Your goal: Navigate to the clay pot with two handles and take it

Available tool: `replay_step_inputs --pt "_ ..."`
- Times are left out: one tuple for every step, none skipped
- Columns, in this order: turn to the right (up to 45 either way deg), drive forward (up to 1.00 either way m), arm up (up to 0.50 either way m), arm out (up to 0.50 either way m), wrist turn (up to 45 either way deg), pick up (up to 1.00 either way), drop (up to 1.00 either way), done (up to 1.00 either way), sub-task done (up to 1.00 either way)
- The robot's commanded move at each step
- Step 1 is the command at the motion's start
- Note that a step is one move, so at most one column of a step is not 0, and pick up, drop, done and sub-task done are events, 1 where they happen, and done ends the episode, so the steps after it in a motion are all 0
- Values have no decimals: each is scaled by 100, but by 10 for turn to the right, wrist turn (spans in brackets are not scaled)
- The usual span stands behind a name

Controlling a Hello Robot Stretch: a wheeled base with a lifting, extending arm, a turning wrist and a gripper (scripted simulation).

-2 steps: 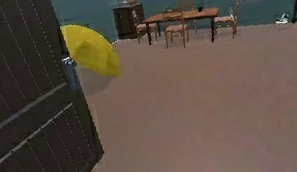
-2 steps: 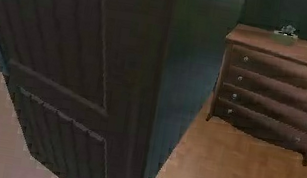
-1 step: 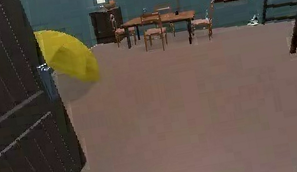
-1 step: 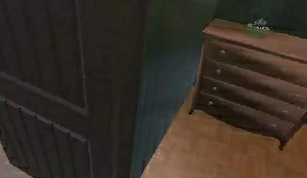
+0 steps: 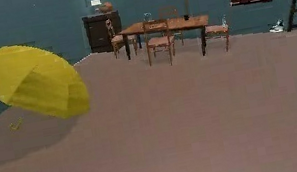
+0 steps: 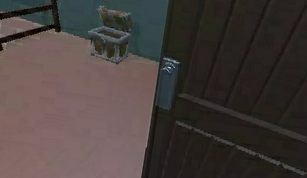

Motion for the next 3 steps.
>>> replay_step_inputs --pt "60 0 0 0 0 0 0 0 0" --pt "0 30 0 0 0 0 0 0 0" --pt "-180 0 0 0 0 0 0 0 0"
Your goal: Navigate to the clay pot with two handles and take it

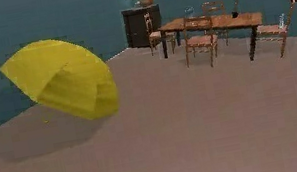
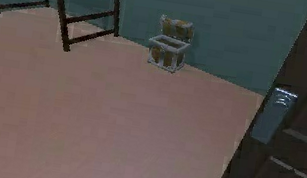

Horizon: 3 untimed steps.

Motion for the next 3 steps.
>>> replay_step_inputs --pt "0 100 0 0 0 0 0 0 0" --pt "0 100 0 0 0 0 0 0 0" --pt "-30 0 0 0 0 0 0 0 0"
